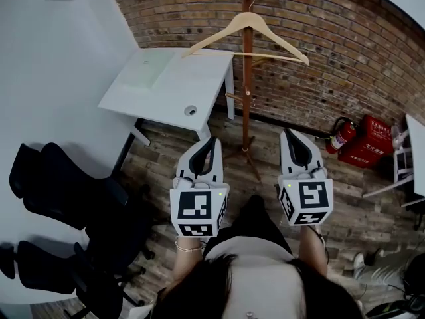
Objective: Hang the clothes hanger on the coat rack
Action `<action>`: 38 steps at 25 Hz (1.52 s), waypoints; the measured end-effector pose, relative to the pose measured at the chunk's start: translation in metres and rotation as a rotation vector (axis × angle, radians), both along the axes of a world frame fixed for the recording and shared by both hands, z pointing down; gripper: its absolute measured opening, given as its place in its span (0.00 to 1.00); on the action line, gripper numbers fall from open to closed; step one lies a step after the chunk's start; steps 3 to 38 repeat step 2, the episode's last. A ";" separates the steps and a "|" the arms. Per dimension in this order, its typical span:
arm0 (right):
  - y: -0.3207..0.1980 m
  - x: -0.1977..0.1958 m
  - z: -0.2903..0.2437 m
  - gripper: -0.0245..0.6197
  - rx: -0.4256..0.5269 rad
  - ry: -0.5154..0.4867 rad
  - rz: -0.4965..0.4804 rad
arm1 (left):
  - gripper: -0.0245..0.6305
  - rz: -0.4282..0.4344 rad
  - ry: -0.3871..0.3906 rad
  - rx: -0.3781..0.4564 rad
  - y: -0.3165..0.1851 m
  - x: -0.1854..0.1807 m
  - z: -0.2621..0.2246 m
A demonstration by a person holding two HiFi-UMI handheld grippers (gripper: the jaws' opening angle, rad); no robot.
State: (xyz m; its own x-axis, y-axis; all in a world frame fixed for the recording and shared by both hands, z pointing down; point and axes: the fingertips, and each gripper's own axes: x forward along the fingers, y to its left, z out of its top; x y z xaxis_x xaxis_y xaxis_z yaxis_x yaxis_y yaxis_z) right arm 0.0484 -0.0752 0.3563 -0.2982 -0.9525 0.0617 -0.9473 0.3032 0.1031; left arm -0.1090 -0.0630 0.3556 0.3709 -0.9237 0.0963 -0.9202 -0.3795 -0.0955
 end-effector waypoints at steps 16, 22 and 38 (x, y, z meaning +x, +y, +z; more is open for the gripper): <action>0.000 -0.001 0.000 0.10 0.001 0.001 0.000 | 0.05 -0.002 0.003 0.000 0.000 -0.001 0.000; 0.000 -0.001 0.000 0.10 0.001 0.001 0.000 | 0.05 -0.002 0.003 0.000 0.000 -0.001 0.000; 0.000 -0.001 0.000 0.10 0.001 0.001 0.000 | 0.05 -0.002 0.003 0.000 0.000 -0.001 0.000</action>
